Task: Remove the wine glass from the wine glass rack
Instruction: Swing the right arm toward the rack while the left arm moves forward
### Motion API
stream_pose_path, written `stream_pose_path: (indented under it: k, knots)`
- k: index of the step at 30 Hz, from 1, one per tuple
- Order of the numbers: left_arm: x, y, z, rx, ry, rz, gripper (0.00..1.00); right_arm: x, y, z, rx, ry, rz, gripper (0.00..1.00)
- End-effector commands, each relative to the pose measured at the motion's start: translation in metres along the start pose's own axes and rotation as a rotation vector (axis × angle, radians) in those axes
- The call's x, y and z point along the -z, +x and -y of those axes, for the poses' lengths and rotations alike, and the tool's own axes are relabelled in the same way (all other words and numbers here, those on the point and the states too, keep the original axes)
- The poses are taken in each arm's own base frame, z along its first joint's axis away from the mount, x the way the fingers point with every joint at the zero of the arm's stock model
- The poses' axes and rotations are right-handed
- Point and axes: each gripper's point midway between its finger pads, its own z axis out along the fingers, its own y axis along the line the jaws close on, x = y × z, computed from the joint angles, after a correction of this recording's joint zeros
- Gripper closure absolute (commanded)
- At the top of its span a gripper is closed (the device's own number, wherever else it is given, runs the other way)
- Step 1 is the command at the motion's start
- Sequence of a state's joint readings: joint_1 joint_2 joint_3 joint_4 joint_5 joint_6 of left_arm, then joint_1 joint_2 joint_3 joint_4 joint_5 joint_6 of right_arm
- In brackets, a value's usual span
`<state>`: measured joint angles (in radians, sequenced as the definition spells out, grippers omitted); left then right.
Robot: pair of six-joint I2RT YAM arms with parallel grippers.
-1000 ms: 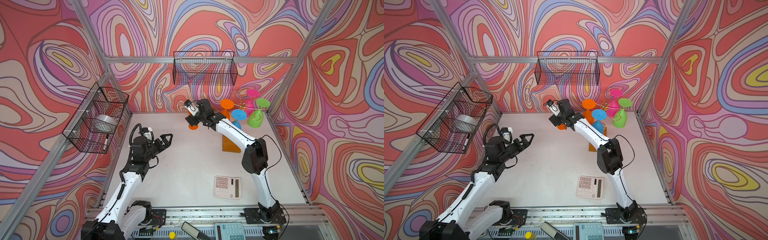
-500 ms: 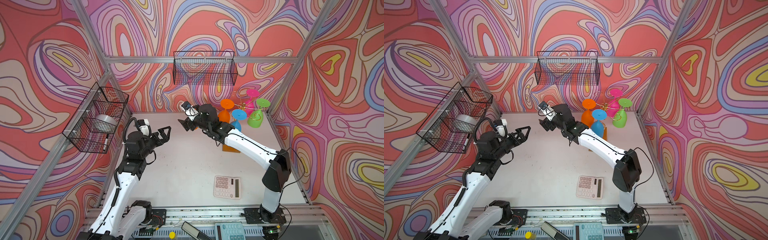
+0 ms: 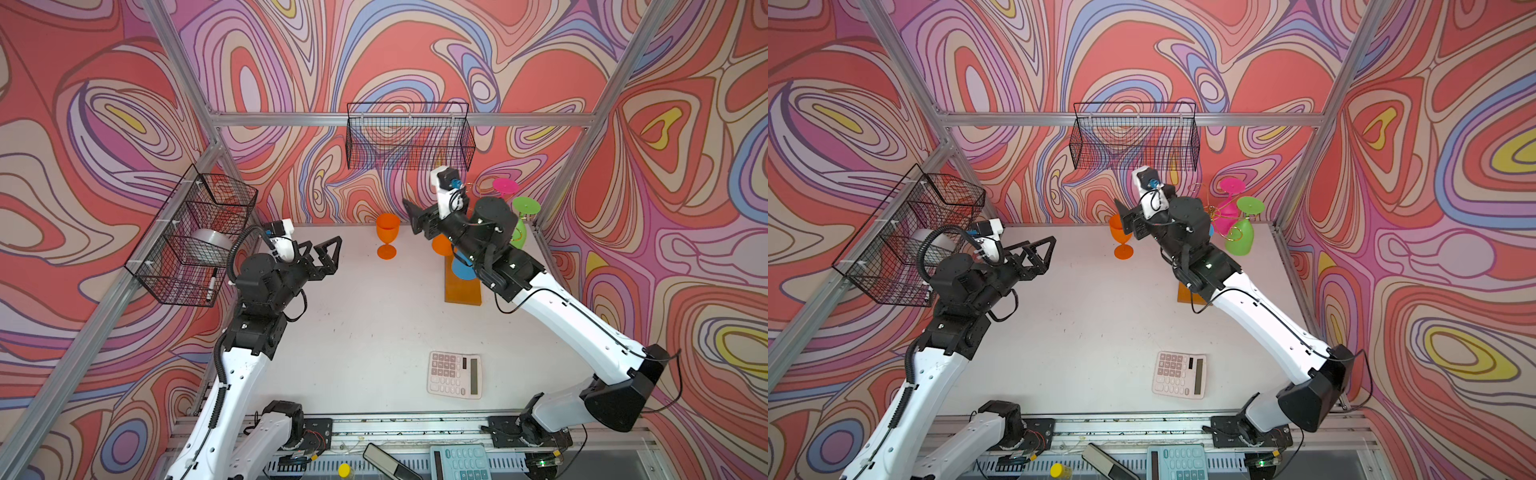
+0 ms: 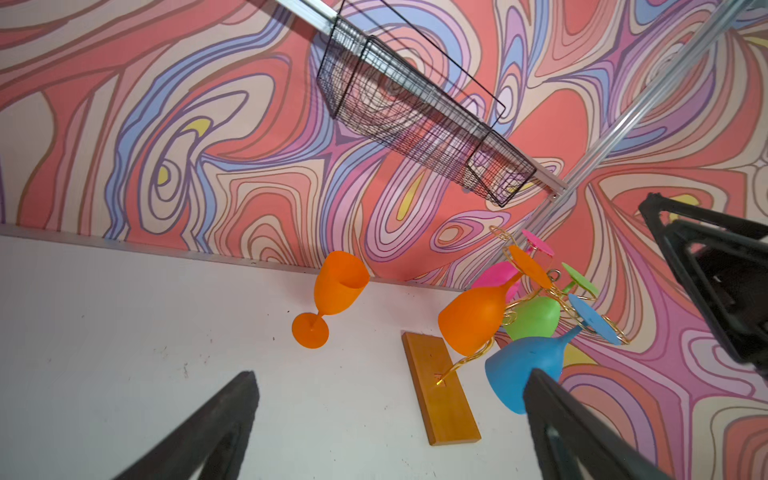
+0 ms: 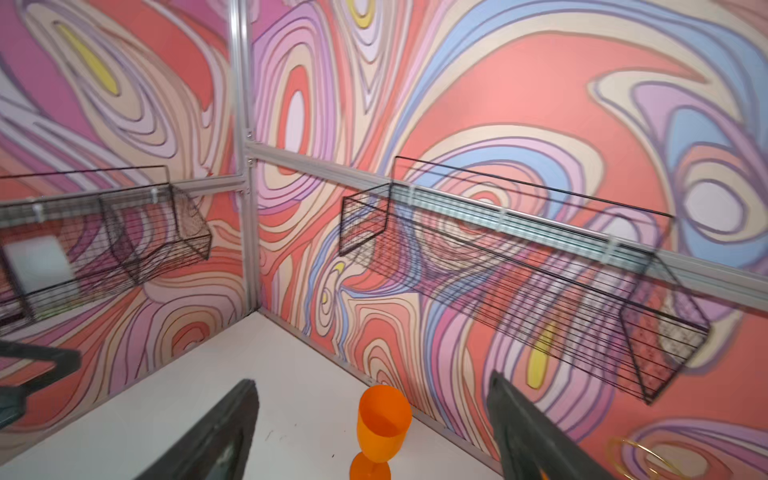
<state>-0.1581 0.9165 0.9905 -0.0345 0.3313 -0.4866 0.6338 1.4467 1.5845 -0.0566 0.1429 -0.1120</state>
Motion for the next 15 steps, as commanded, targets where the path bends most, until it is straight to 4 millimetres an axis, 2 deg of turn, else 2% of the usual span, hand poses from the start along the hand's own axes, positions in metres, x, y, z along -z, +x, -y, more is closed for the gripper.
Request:
stream_pose_path:
  k: [1,4,8,12,15]
  knots:
    - [-0.008,0.0,0.023,-0.124,0.053,-0.021,0.01,0.012,0.013,0.047,-0.14,0.136,-0.045,0.11]
    - [-0.02,0.01,0.054,-0.25,0.134,-0.069,0.01,0.031,0.007,0.08,-0.206,0.241,-0.043,0.13]
    - [-0.034,0.038,0.099,-0.445,0.244,-0.182,0.0,0.061,0.005,0.128,-0.337,0.389,-0.022,0.16]
    - [-0.042,0.061,0.117,-0.506,0.323,-0.263,0.0,0.09,0.005,0.161,-0.446,0.471,-0.015,0.19]
    - [-0.041,0.074,0.116,-0.528,0.334,-0.28,0.0,0.107,0.013,0.186,-0.524,0.522,-0.028,0.19]
